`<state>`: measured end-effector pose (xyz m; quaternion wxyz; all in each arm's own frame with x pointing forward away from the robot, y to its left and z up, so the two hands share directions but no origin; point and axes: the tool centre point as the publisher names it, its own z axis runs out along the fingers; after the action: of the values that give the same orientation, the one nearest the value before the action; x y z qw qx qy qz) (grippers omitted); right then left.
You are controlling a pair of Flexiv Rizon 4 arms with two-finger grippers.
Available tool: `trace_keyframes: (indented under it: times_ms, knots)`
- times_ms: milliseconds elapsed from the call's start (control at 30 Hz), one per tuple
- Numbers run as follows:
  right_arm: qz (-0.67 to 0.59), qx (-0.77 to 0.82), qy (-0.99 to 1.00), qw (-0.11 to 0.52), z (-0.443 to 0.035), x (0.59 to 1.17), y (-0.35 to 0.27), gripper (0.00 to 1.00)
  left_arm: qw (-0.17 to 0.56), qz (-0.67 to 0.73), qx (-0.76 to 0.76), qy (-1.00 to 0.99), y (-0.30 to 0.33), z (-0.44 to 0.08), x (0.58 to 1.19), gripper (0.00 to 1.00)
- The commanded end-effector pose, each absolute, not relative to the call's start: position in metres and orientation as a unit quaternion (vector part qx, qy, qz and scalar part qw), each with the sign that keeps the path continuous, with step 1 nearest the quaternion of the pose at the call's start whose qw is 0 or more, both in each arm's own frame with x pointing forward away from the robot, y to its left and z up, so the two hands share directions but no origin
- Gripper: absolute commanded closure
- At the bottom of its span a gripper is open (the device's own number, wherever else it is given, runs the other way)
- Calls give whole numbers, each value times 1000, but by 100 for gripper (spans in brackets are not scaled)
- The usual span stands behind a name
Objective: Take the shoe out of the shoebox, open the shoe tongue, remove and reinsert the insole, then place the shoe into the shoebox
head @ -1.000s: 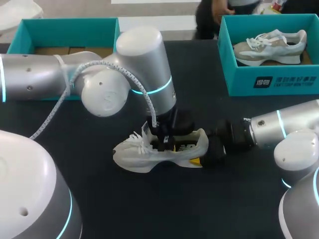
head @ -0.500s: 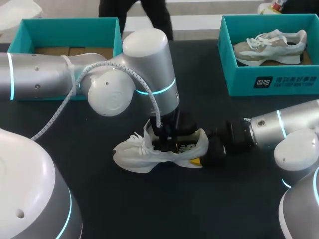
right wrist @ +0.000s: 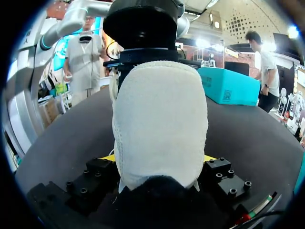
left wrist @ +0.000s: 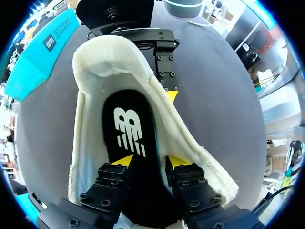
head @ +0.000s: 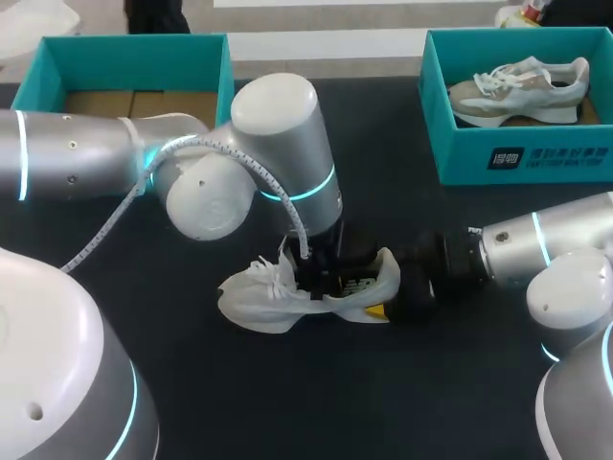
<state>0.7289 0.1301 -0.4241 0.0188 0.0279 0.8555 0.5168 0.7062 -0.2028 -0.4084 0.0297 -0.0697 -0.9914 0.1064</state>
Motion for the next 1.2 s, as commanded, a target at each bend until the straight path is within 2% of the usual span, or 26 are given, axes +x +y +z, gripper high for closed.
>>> trace_keyframes:
  times_ms: [33, 100, 367, 833, 1200]
  knots:
    - [515, 29, 856, 20, -434, 732, 130, 100, 19, 102, -66, -992, -205, -433, 701, 76]
    - [515, 29, 856, 20, -434, 732, 130, 100, 19, 99, -63, -993, -205, -437, 704, 100]
    - [515, 29, 856, 20, -434, 732, 130, 100, 26, 99, -45, -994, -199, -422, 718, 100]
    - [515, 29, 856, 20, -434, 732, 130, 100, 101, 135, -27, -985, -177, -376, 716, 100]
    - [515, 29, 856, 20, -434, 732, 130, 100, 121, 172, -7, -978, -166, -351, 720, 100]
